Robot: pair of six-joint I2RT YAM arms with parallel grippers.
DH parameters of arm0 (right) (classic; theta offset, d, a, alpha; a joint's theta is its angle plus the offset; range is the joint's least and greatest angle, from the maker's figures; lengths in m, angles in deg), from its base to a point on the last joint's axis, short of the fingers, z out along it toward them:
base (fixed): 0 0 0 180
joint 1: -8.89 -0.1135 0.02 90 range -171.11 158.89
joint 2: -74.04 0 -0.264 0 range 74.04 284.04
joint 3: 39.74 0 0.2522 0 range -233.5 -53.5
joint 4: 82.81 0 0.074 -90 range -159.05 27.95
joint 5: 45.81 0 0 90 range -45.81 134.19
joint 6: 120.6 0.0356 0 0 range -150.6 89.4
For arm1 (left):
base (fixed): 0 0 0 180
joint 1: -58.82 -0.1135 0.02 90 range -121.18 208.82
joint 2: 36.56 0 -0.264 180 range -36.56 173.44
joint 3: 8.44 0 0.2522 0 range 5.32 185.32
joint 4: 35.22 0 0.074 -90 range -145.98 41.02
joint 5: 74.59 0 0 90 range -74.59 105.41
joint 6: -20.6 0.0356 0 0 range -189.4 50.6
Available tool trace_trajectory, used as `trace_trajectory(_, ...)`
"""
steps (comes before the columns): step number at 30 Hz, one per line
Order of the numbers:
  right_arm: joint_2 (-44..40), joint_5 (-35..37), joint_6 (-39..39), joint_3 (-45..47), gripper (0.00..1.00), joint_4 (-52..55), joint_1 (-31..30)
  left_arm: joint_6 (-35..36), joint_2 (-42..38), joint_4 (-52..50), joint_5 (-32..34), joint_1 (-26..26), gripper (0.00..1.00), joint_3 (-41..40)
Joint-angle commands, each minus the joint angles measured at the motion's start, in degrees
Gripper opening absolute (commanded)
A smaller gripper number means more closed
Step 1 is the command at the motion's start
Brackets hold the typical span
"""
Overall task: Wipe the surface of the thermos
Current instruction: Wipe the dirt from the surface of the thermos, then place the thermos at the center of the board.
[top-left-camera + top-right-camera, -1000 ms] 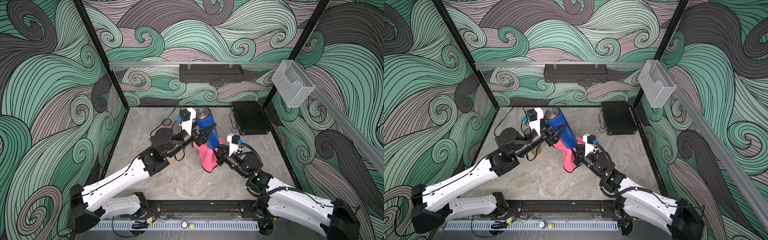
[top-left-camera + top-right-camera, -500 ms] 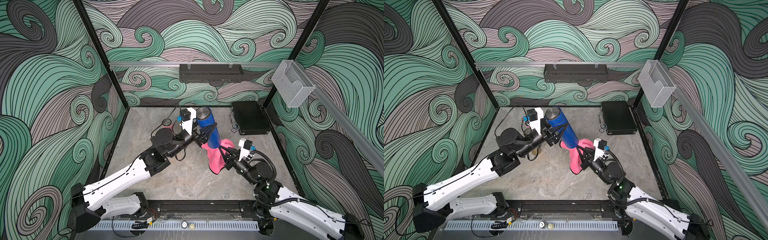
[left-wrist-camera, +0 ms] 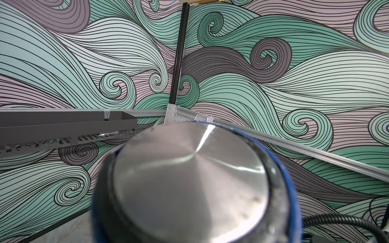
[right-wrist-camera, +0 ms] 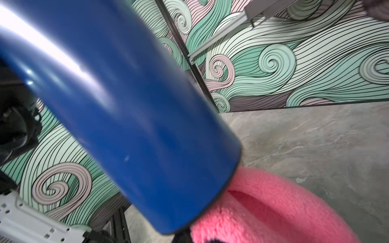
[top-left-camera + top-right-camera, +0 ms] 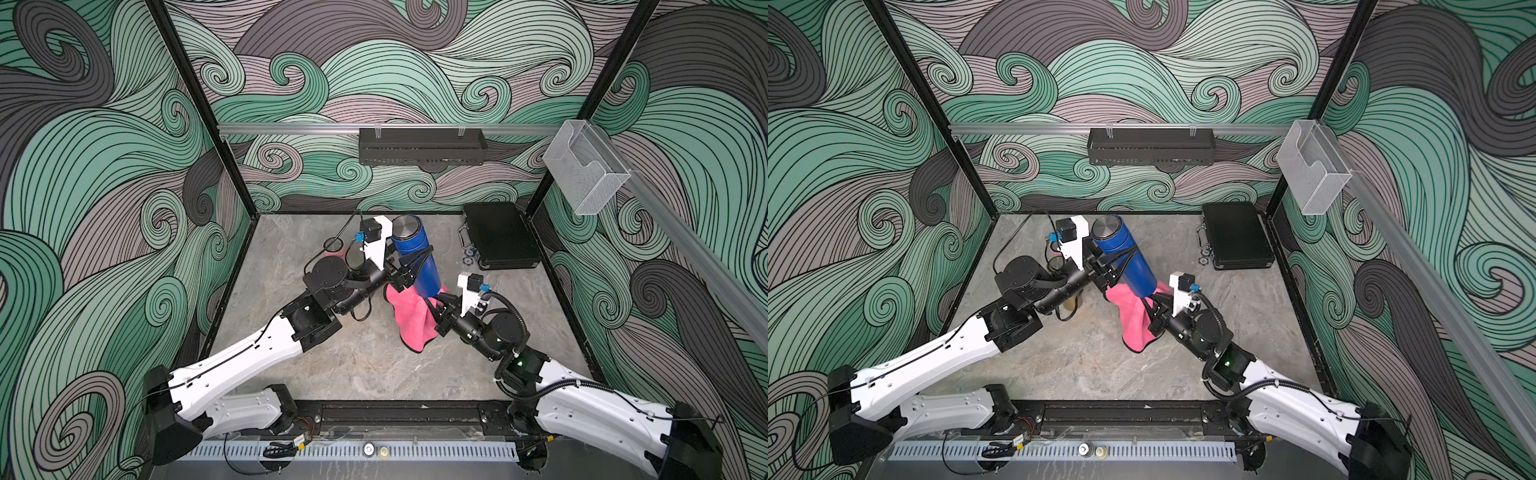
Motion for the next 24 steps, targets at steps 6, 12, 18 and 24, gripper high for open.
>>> trace_trajectory(6,2.1,1.4,2.6,1.5,0.0,-5.6,4.8,-1.2,0.3,0.9,0.2,0.0,0.0,-0.1)
trace_trajectory(12,-5.9,5.9,-1.8,0.2,0.0,4.2,7.2,-2.9,0.1,0.8,1.1,-4.0,0.0,-4.1)
trace_trajectory(18,-16.0,16.6,-8.8,-4.5,0.0,20.7,9.1,-4.5,3.0,3.5,2.7,-9.6,0.0,-8.1)
trace_trajectory(24,-19.4,32.3,-11.7,-7.3,0.0,32.9,9.5,0.7,10.7,2.4,10.1,-9.9,0.0,-5.5)
